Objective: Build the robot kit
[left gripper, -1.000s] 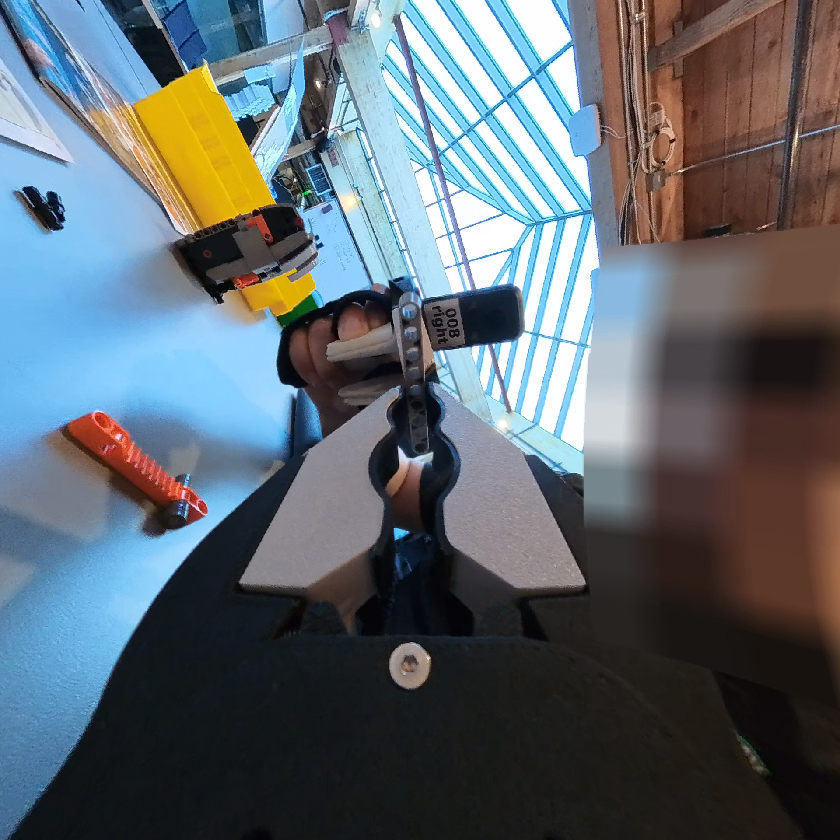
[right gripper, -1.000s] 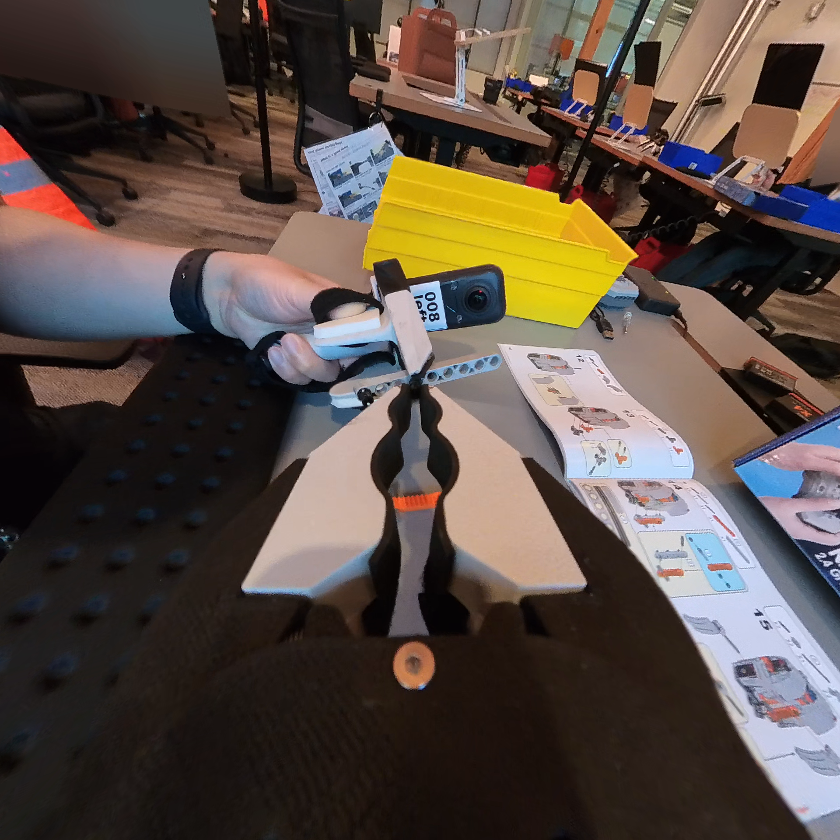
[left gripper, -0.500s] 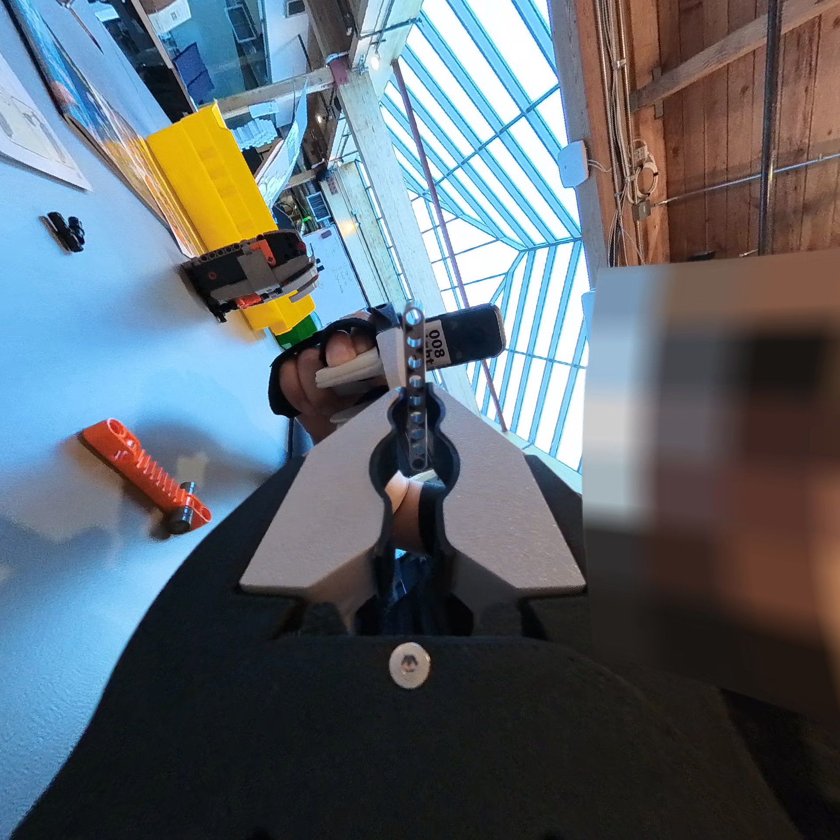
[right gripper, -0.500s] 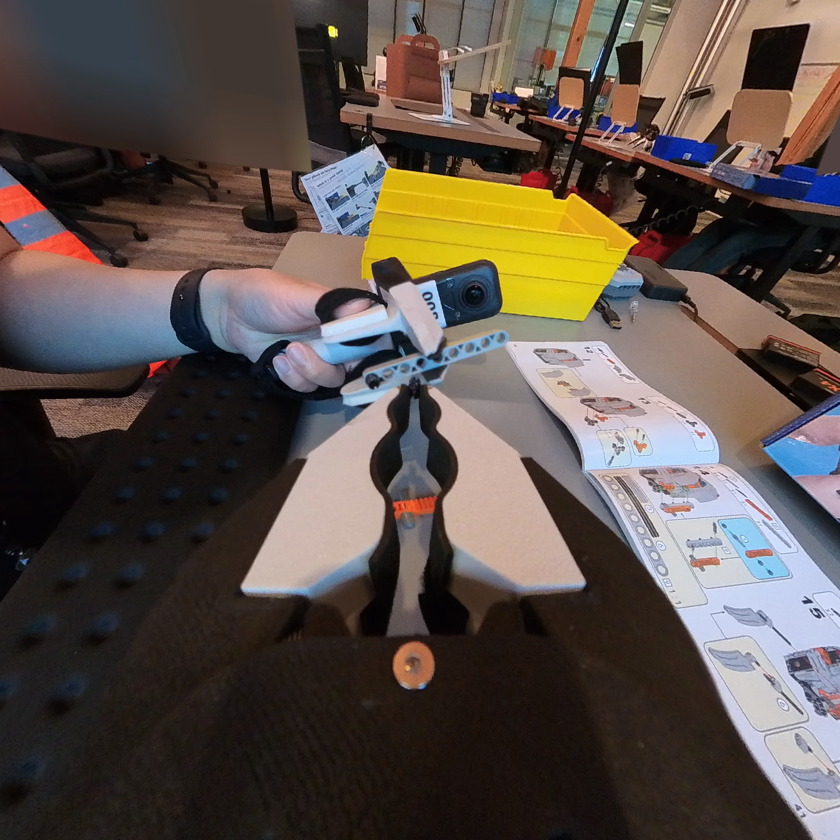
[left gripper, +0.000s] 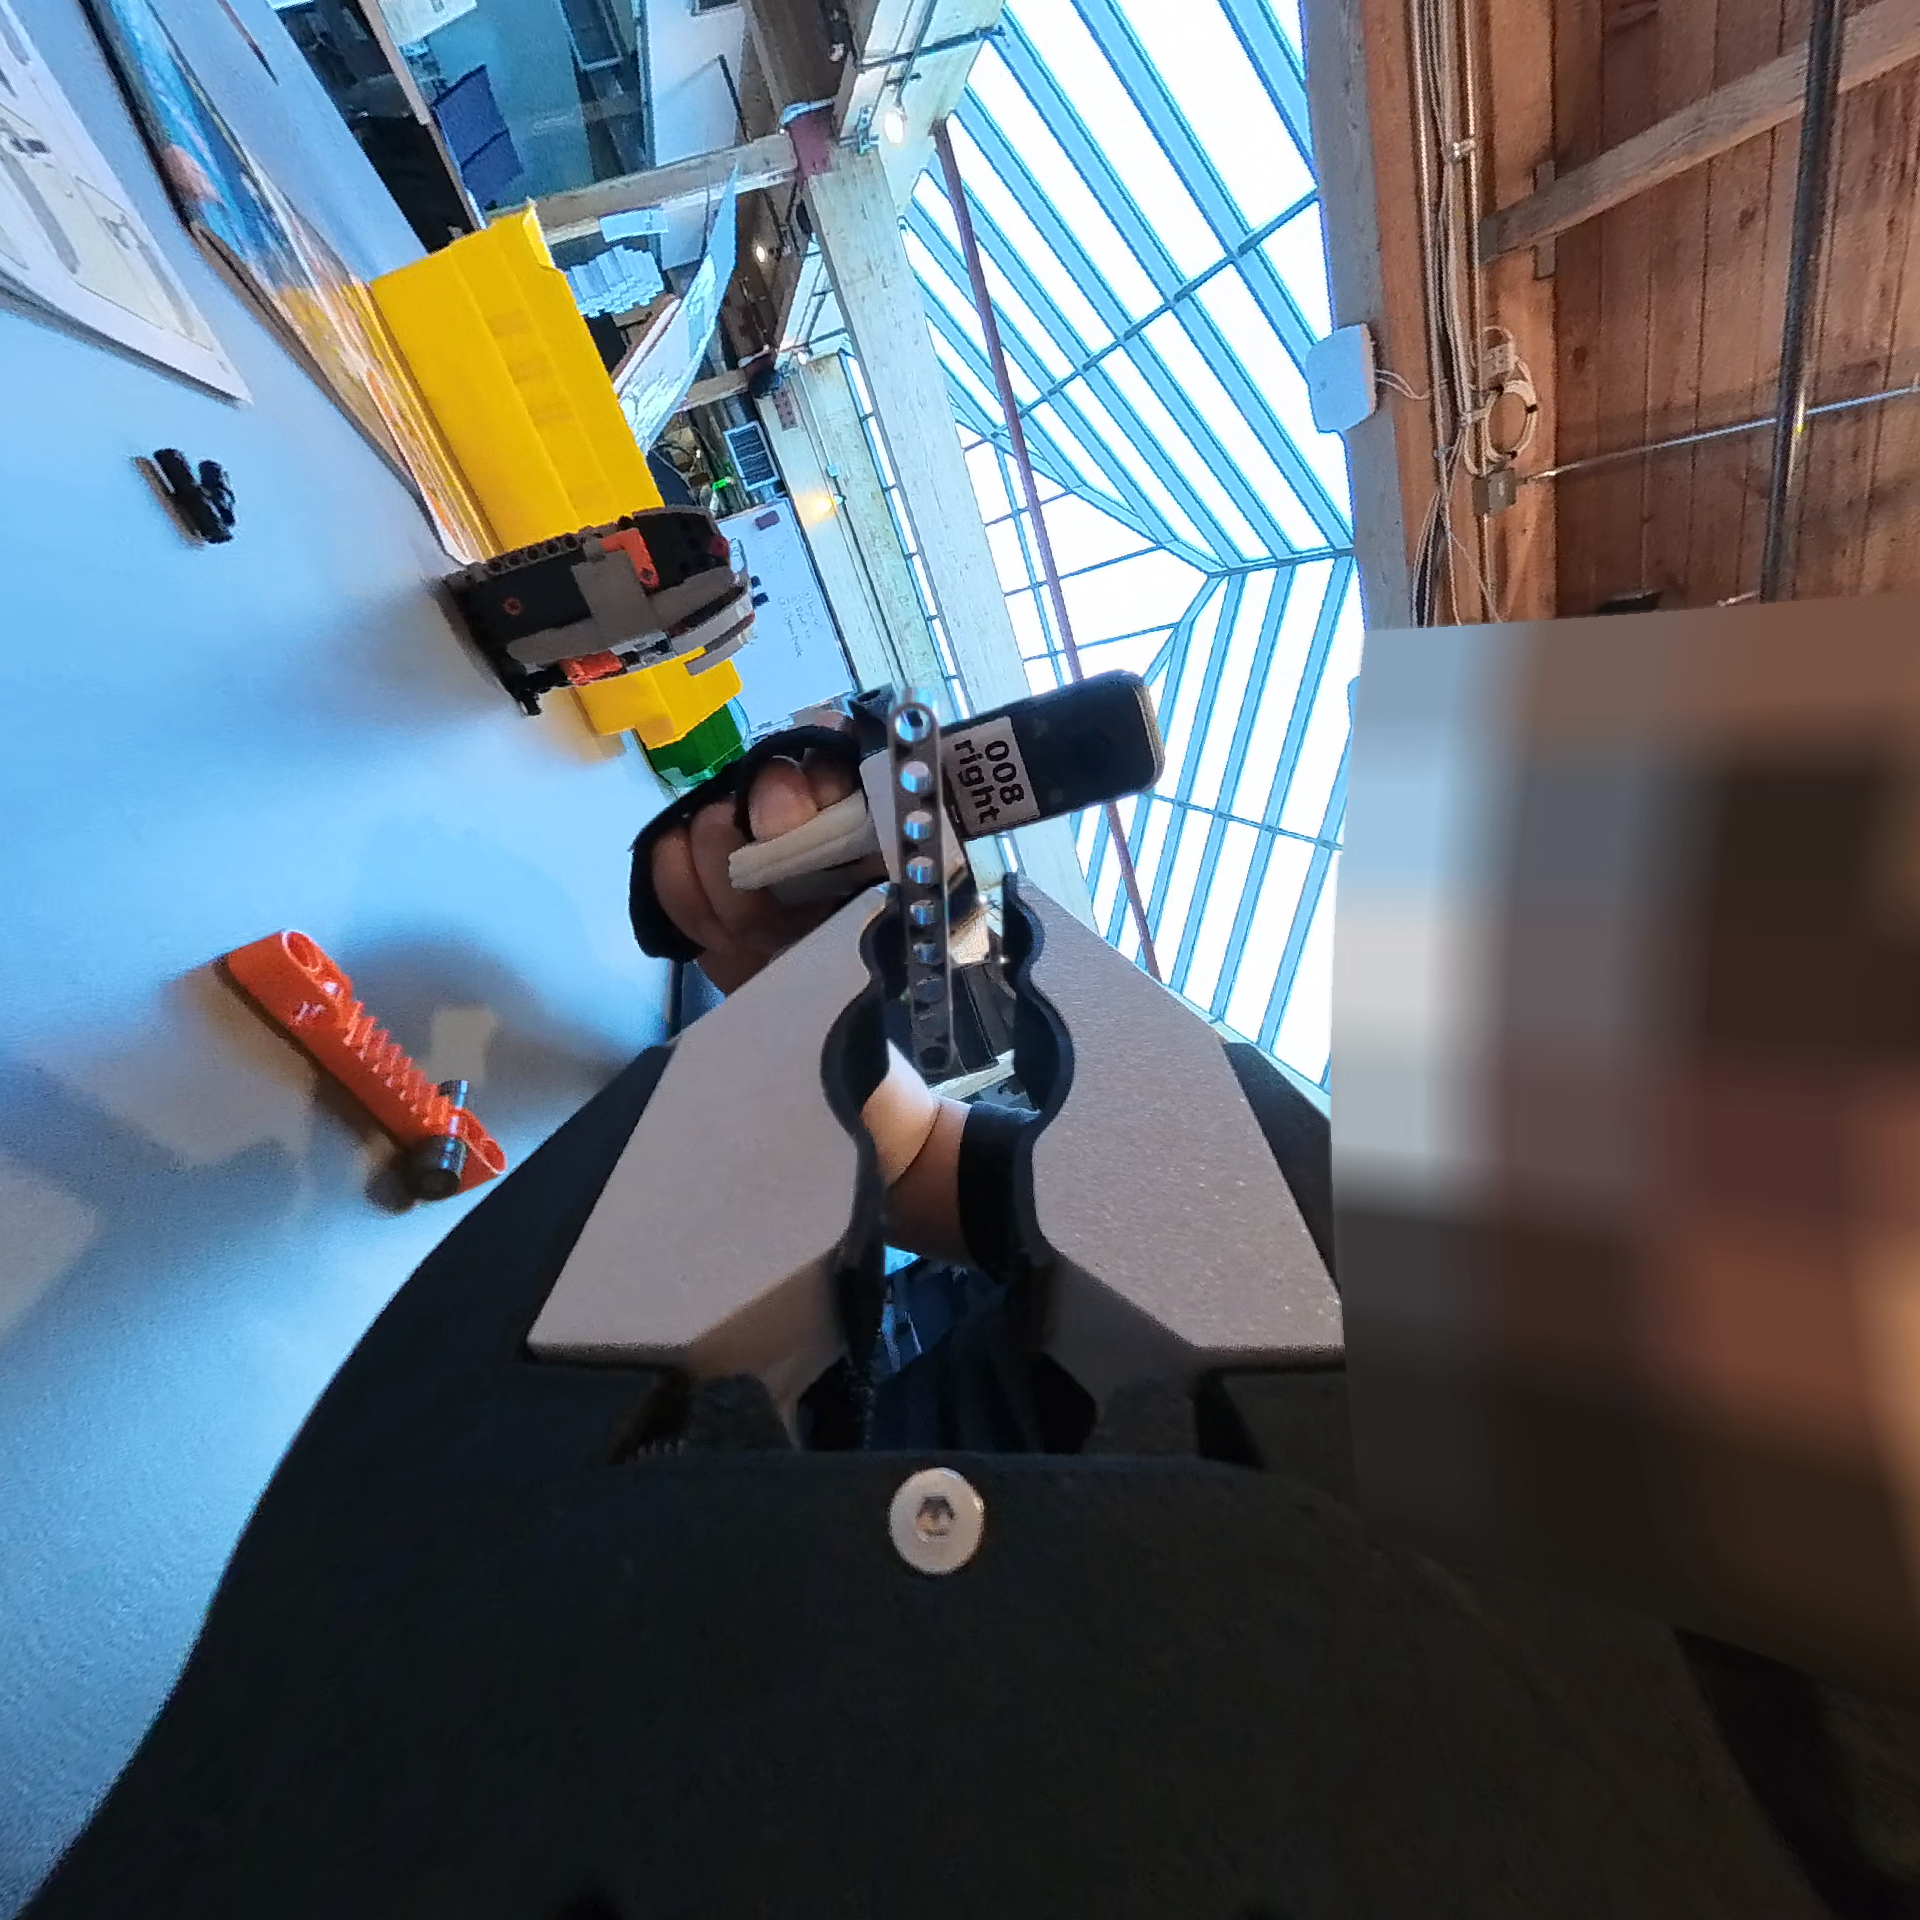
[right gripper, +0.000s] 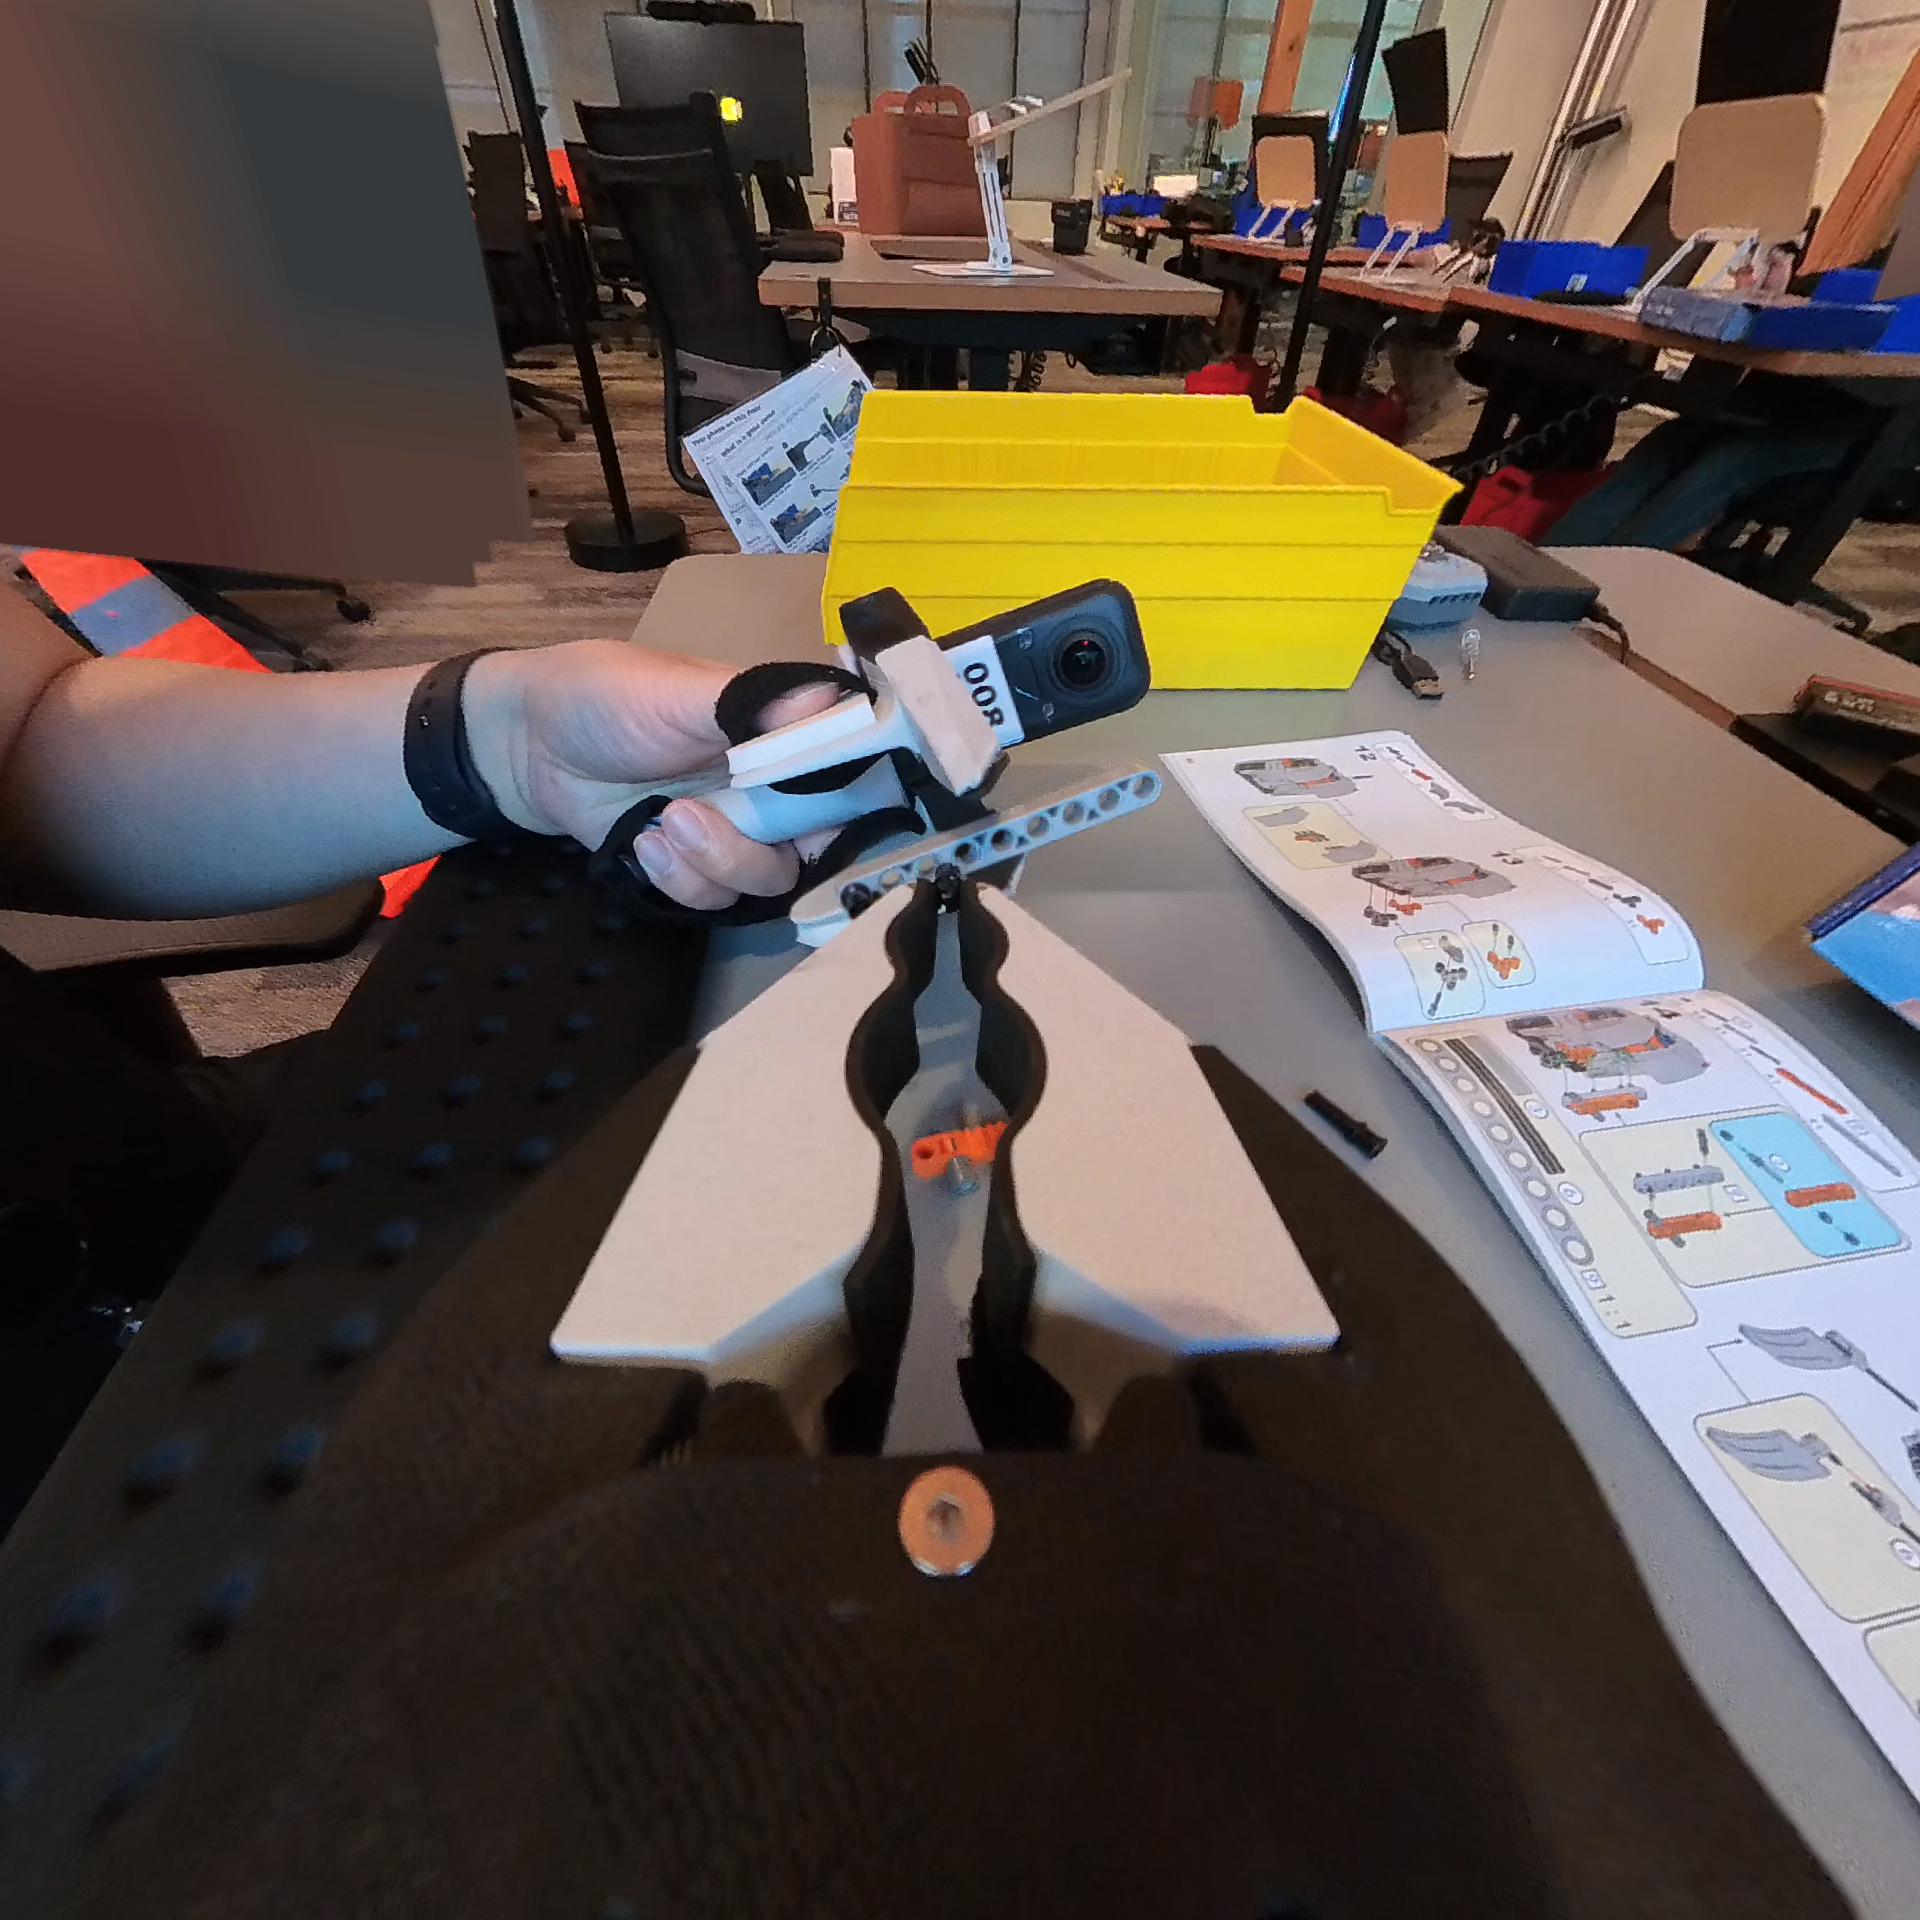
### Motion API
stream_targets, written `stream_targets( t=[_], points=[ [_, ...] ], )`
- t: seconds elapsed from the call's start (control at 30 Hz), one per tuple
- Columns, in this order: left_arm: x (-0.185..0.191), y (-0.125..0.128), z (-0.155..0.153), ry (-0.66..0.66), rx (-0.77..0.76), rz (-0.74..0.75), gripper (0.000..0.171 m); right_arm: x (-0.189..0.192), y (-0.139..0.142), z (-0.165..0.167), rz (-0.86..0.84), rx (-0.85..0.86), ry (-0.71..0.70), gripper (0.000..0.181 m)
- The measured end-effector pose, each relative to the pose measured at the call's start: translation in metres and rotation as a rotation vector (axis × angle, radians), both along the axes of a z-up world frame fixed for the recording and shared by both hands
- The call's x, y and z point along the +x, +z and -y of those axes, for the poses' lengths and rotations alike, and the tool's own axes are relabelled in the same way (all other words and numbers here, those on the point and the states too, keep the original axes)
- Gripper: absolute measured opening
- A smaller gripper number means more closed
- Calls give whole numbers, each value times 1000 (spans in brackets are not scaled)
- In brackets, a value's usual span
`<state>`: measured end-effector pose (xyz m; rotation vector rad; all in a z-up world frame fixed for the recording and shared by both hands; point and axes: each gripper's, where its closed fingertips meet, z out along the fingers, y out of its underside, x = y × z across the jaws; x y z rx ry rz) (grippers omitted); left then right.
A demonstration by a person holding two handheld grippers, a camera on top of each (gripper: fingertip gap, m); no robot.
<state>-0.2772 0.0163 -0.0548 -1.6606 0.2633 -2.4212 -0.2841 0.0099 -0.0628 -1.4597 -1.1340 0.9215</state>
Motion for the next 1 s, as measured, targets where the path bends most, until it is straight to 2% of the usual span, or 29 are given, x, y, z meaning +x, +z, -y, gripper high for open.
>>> stream_targets(
  t=[0.3, 0.53, 0.83, 1.0],
  points=[
    [7, -14, -1, -24, -48, -74, 25, 12, -13, -4, 30, -96, -15, 2],
    [12, -15, 5, -68, -44, -91, 17, 15, -10, -2, 1, -99, 6, 2],
    [17, -17, 14, -119, -20, -112, 26, 19, -7, -12, -32, -139, -31, 2],
    [23, -25, 20, -153, -6, -176, 26, 16, -7, -7, -17, -138, 16, 2]
  ],
)
